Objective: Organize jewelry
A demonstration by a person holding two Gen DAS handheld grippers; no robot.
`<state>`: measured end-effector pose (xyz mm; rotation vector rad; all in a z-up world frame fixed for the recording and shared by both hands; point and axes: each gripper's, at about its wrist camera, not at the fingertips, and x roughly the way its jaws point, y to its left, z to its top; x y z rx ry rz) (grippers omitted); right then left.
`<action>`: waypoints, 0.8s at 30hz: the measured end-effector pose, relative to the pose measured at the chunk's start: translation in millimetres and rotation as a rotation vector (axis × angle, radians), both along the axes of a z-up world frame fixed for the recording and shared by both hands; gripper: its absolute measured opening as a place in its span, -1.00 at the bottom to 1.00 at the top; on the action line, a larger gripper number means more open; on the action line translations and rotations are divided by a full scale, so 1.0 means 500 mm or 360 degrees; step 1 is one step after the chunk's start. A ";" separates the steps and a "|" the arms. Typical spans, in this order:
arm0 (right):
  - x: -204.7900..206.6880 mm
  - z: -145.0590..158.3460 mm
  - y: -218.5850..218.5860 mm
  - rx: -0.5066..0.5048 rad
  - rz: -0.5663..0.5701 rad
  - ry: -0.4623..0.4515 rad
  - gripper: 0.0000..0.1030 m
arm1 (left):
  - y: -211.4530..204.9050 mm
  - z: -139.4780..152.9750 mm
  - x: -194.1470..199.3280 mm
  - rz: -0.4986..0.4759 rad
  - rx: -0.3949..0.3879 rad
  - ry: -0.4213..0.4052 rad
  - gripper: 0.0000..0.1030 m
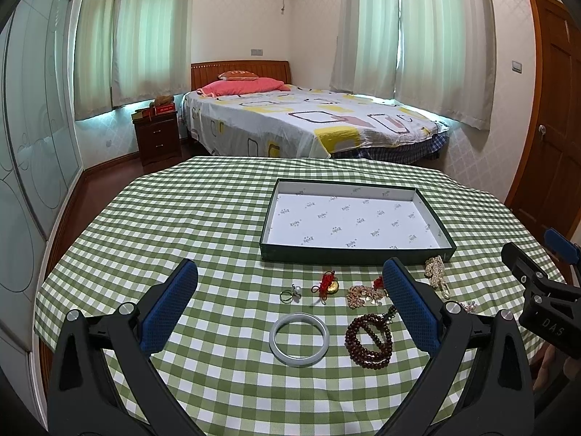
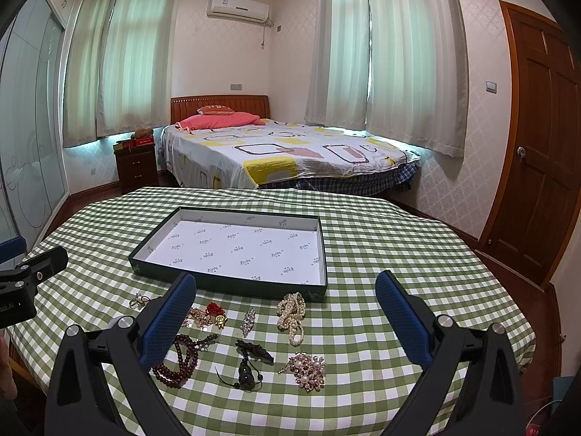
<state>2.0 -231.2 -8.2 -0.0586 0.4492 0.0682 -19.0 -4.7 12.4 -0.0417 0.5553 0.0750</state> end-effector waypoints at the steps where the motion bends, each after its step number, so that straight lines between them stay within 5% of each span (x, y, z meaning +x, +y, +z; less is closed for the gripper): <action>1: 0.000 0.000 0.000 -0.0001 0.0000 0.0000 0.88 | 0.000 0.000 0.000 -0.0001 0.0000 0.0000 0.92; 24: 0.000 -0.006 -0.001 0.0003 0.0002 0.0008 0.88 | 0.000 -0.002 0.000 -0.0001 0.0003 0.0008 0.92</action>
